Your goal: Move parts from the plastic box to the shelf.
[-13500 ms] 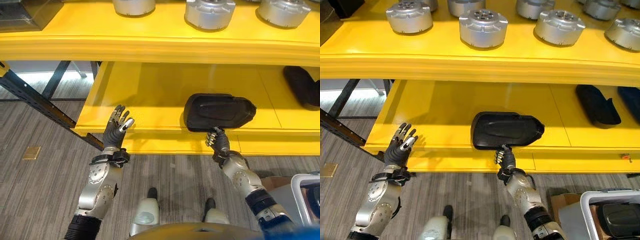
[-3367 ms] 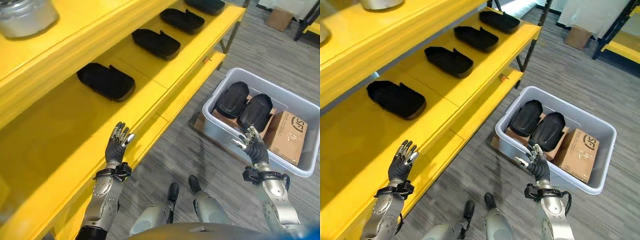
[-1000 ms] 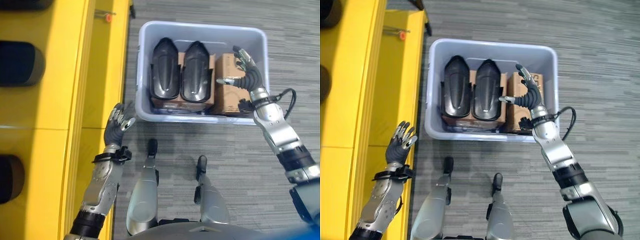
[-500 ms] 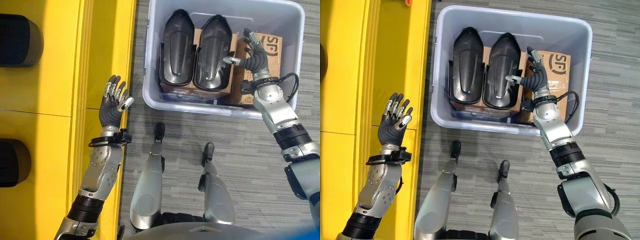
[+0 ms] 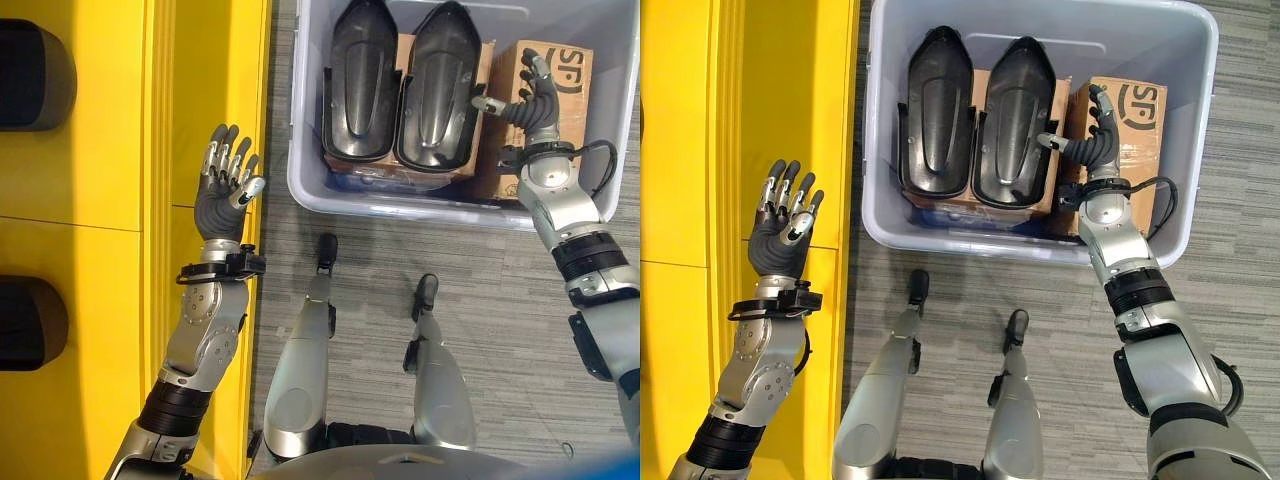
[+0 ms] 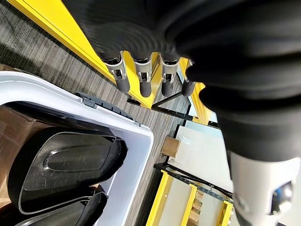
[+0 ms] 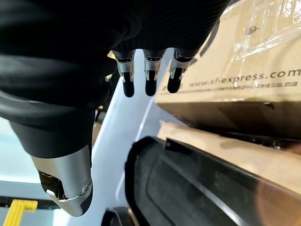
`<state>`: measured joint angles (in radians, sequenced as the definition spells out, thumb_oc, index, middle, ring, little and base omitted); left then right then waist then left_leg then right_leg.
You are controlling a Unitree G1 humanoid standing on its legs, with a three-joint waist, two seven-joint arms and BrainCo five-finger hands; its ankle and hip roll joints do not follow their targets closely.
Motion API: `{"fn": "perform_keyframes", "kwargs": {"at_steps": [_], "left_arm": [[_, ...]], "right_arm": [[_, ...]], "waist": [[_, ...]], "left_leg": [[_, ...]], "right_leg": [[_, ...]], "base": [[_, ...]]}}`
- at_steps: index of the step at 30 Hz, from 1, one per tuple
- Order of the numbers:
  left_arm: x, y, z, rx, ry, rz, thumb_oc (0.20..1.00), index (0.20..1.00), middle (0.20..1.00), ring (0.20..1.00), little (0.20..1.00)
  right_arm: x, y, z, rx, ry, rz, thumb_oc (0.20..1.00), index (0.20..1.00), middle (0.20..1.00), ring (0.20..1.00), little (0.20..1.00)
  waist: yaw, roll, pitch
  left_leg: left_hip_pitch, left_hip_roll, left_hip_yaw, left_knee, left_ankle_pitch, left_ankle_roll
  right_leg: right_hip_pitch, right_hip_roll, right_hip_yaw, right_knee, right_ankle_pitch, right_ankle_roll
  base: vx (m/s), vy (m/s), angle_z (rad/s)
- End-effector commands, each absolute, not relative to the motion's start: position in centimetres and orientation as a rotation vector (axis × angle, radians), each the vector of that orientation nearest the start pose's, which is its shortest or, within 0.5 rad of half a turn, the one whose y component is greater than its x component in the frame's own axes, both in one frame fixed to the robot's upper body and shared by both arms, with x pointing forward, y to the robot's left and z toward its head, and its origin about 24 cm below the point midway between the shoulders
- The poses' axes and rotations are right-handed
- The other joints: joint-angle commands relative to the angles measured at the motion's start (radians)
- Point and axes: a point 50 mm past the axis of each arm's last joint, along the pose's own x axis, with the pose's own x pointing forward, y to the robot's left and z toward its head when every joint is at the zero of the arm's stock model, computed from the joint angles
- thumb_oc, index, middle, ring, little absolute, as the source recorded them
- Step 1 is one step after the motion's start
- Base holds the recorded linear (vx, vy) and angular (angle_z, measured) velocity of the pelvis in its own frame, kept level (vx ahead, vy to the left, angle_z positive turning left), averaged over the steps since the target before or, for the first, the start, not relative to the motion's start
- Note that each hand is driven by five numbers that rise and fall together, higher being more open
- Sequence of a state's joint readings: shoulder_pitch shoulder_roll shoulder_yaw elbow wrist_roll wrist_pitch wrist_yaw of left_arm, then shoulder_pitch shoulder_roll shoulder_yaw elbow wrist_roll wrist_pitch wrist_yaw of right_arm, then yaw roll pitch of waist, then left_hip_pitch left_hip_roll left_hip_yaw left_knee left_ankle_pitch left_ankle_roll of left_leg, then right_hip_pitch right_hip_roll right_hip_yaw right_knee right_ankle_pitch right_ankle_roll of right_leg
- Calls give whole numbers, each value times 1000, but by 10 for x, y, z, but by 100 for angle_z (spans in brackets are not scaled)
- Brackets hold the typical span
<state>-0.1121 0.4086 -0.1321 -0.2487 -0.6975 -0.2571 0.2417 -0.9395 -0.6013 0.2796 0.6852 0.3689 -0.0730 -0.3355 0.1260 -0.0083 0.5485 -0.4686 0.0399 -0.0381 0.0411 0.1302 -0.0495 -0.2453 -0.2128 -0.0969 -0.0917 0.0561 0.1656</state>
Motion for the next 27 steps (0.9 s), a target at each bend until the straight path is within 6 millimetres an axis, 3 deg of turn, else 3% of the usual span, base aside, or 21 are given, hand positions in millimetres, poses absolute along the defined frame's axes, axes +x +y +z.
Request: {"fn": "perform_keyframes", "kwargs": {"at_steps": [1,13,27], "left_arm": [[243,187,168,-415,-590,-41,1000,1000,1000,1000,1000],[244,181,165,-440,-570,-55,1000,1000,1000,1000,1000],[244,174,164,-452,-566,-74,1000,1000,1000,1000,1000]], "right_arm": [[388,-228,263,-246,-481,-302,1000,1000,1000,1000,1000],[404,-219,244,-171,-363,-295,1000,1000,1000,1000,1000],[412,-233,221,-119,-212,-389,1000,1000,1000,1000,1000]], "waist": [[0,19,-29],[10,30,-29],[24,54,-29]], "left_leg": [[-28,52,-10,65,-66,-40],[-53,43,-17,66,-67,-33],[-82,29,-12,70,-73,-26]], "right_leg": [[-49,-80,2,144,-57,15],[-70,-81,-5,153,-63,12],[-100,-87,-11,158,-62,13]], "base": [[0,0,0],[5,1,1],[0,3,1]]}}
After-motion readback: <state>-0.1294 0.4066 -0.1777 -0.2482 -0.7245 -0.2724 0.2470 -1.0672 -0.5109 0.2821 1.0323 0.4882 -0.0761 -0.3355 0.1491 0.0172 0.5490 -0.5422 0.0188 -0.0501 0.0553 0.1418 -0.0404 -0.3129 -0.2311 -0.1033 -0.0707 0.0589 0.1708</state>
